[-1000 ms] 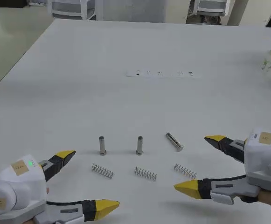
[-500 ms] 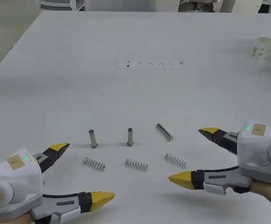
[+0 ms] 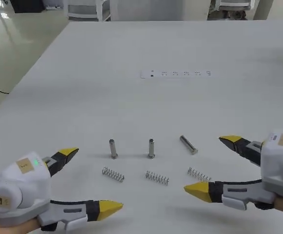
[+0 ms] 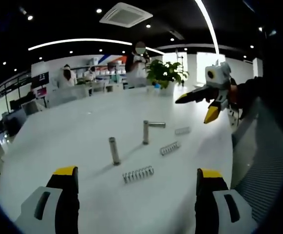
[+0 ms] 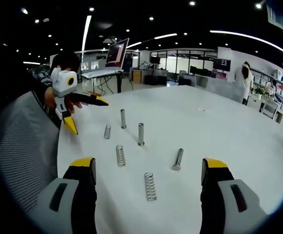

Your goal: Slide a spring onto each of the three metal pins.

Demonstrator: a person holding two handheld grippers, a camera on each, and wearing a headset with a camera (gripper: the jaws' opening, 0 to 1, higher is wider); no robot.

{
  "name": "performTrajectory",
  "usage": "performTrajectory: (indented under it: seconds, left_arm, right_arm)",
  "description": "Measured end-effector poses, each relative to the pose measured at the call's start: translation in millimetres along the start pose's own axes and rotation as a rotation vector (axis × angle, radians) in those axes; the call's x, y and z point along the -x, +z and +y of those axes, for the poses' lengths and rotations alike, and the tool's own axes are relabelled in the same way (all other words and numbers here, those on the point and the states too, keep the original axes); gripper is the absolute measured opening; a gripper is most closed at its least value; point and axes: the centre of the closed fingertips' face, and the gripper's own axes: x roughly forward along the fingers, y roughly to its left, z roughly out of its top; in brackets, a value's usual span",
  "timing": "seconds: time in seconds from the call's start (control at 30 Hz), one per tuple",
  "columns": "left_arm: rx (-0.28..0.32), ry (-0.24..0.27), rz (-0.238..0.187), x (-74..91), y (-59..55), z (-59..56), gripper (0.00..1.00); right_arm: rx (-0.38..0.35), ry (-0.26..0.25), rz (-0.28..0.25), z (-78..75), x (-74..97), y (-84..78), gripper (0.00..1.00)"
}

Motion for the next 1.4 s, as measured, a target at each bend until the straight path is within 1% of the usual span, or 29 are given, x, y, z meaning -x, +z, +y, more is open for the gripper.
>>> performTrajectory:
  seconds: [0.03,0.17,0.27,0.37,0.43,0.53,0.57,0.63,0.67,0.77,0.87,0.97,1.17,1.3,1.4]
  left_arm:
    - [0.002,0.005,-0.001,0.6,0.3,0.9,0.97]
    - [0.002,0.018,0.017,1.8,-5.2,2.7,0.97]
    - [-0.014,0.001,0.024,0.3,-3.0,-3.1,0.97]
    - [-0.012,-0.014,0.01,-0.9,0.1,-6.4,0.97]
    - [-0.014,-0.023,0.018,-1.3,-2.2,-8.4,0.97]
    - [-0.009,-0.026,0.01,0.1,-0.3,-9.0,0.97]
    - [-0.001,-0.027,0.001,0.1,1.6,-9.1,0.97]
    - [-0.002,-0.031,-0.005,-1.3,3.9,-10.8,0.97]
    - [-0.003,-0.033,-0.005,-1.7,3.7,-11.3,0.97]
    - [-0.014,-0.053,-0.011,-3.3,5.4,-17.5,0.96]
    - [-0.023,-0.058,-0.014,-1.7,6.3,-18.8,0.96]
    - [-0.024,-0.049,-0.034,-0.7,11.6,-15.0,0.96]
    - [-0.026,-0.06,-0.045,-5.2,10.5,-15.9,0.96]
    - [-0.017,-0.045,-0.058,-6.9,11.9,-9.9,0.96]
    - [-0.021,-0.042,-0.059,-5.9,12.7,-10.1,0.96]
  right_arm:
    - [0.001,-0.004,-0.012,-0.8,1.6,3.4,0.9]
    - [0.008,0.002,-0.014,2.1,1.0,2.9,0.89]
    - [0.016,0.009,-0.006,7.2,2.6,1.6,0.89]
    - [0.013,0.003,-0.003,5.5,4.3,4.1,0.89]
    - [0.009,-0.006,0.003,4.4,6.5,6.3,0.89]
    - [0.01,-0.017,0.01,4.5,9.6,9.8,0.89]
    - [0.01,-0.023,0.026,4.9,11.0,9.1,0.89]
    - [0.019,-0.03,0.036,6.2,13.8,10.9,0.89]
    - [0.019,-0.031,0.036,6.5,14.4,11.7,0.89]
    - [0.034,-0.047,0.041,7.5,18.2,17.0,0.88]
    - [0.034,-0.059,0.032,7.2,18.3,21.1,0.88]
    - [0.048,-0.064,0.044,6.3,15.7,21.9,0.88]
    - [0.058,-0.078,0.042,-0.1,15.5,24.2,0.87]
    - [0.059,-0.08,0.048,-6.2,11.9,20.0,0.87]
    - [0.058,-0.084,0.054,-11.3,9.1,19.6,0.86]
